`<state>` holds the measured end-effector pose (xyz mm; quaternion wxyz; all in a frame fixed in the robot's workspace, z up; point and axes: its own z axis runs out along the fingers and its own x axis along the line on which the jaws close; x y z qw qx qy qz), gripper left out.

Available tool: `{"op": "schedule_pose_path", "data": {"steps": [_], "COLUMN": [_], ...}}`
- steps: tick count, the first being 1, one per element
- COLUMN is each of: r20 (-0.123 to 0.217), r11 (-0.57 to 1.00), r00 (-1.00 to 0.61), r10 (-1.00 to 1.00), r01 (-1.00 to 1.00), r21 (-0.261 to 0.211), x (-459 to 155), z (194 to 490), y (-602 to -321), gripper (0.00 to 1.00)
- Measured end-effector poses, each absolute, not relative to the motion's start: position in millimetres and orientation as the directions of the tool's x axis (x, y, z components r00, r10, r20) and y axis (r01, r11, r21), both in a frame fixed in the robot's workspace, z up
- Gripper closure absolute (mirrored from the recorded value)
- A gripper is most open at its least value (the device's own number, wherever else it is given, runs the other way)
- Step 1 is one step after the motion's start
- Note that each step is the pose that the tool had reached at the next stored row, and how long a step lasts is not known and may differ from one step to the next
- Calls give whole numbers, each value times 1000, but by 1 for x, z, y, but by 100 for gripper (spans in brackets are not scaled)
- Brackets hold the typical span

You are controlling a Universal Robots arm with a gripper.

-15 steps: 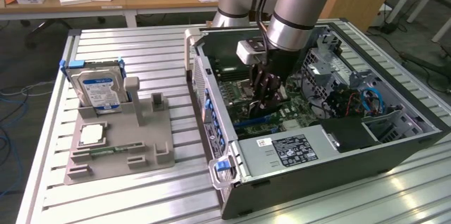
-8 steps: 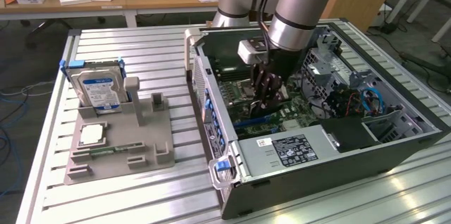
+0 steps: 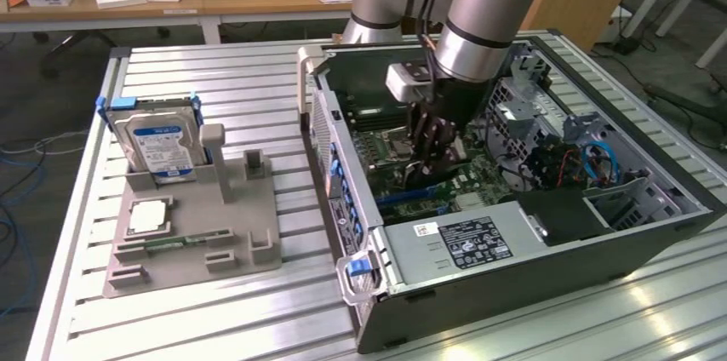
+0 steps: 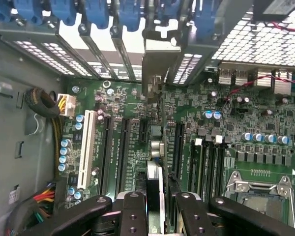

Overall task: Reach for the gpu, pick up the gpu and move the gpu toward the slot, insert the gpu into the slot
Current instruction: 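Insert the gpu into the slot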

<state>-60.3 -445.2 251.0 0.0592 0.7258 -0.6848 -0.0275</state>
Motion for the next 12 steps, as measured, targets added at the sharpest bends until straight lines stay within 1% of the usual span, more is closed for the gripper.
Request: {"op": "schedule_pose_path", "data": {"steps": [7, 12], "r20": [41, 38], "r11": [11, 22], "r00": [-6, -17], "r10": [-999, -999], "r01": [-992, -992], "r21": [126, 127], "x": [-60, -61], "z": [250, 249], "y": [-445, -448], "gripper": [73, 73]}}
